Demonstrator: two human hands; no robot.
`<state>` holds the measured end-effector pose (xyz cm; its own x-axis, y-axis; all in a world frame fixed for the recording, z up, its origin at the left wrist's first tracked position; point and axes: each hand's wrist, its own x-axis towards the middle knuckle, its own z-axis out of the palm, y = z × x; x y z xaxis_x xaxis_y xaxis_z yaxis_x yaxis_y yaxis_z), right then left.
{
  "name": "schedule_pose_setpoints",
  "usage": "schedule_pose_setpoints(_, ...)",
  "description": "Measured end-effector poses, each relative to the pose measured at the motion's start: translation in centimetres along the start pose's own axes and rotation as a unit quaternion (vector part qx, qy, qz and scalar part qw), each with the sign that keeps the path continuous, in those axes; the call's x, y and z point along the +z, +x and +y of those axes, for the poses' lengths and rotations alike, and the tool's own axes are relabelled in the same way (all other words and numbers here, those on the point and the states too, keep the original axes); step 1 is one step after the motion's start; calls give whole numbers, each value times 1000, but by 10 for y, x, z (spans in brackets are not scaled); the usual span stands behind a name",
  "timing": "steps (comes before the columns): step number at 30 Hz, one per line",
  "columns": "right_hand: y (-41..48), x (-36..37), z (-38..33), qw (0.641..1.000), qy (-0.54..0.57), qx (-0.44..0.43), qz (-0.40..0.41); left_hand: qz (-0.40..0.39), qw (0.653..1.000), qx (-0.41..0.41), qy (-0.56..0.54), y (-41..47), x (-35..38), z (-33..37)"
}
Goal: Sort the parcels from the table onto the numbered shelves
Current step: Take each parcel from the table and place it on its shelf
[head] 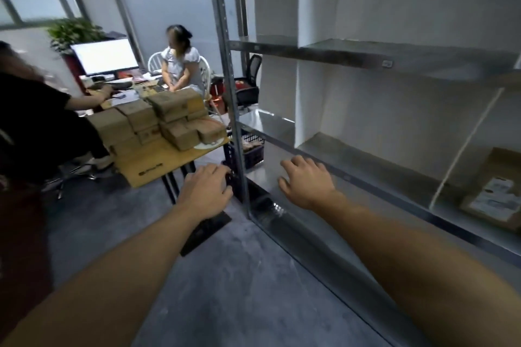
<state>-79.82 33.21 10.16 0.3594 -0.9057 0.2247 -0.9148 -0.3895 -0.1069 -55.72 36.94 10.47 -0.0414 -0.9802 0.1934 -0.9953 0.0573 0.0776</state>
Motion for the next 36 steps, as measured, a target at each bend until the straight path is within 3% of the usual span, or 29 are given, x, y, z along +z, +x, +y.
schedule_pose_setpoints(13, 84, 66, -98, 988, 10, -109, -110, -20, 989, -145, -3, -28, 26, -111)
schedule_pose_setpoints(29, 274, 134, -122, 966, -24, -182, -182, -14, 979, -203, 8, 114, 77, -210)
schedule_pose_setpoints(36, 340, 173, -135, 957, -28, -195, -214, -62, 971, -230, -9, 148, 108, -247)
